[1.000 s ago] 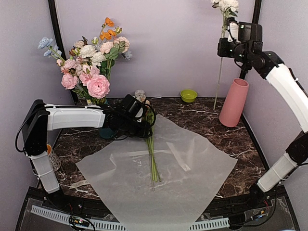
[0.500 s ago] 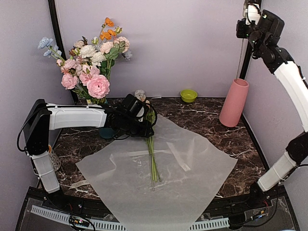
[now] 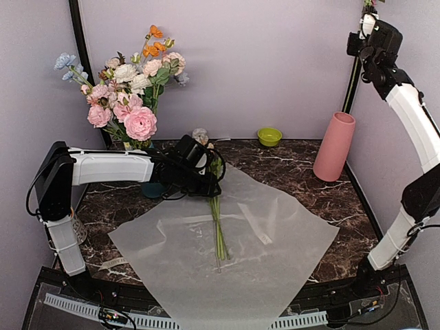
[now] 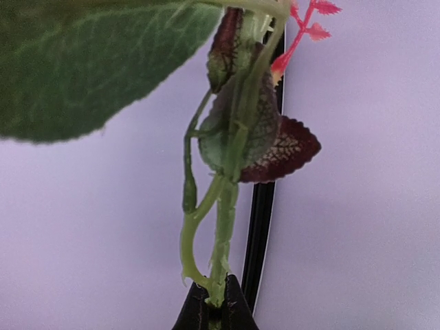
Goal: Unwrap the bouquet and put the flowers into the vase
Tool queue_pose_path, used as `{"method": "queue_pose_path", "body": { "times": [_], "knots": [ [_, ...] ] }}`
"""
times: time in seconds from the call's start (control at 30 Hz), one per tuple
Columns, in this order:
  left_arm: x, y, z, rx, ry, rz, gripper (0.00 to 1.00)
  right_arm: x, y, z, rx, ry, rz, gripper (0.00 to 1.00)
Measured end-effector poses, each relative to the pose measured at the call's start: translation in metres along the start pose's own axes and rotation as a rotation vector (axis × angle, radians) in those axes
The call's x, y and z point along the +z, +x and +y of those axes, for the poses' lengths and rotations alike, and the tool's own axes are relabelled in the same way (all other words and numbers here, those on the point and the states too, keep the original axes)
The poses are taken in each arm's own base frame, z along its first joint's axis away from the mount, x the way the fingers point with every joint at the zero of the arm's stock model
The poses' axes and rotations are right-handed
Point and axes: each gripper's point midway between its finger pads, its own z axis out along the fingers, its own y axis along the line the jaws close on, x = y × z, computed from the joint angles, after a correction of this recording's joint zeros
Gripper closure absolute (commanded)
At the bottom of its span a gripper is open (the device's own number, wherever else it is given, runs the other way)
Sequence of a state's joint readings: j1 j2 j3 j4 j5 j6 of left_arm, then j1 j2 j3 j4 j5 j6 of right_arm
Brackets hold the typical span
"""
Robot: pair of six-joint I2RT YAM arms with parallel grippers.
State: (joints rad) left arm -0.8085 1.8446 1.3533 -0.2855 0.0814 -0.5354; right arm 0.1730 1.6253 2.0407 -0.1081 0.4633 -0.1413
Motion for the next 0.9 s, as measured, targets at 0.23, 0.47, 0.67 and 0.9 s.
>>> {"method": "queue_pose_path", "body": {
  "times": [0.23,0.47,0.67,0.9],
  "knots": [
    [0.000,0.000,0.000,0.000,0.001,0.000,0.56,0.010,0.041,-0.001,0.010,0.012,0.074,0.85],
    [0.000,0.000,-0.001,0.005,0.004,0.002,0.56,0.007,0.058,-0.002,0.006,0.019,0.102,0.43],
    [0.000,-0.001,0.000,0.006,0.005,0.002,0.57,-0.002,0.049,-0.009,0.026,0.029,0.092,0.23],
    [0.001,-0.002,0.001,0.006,0.008,0.002,0.56,-0.016,0.044,-0.022,0.067,0.053,0.119,0.21]
  ]
}}
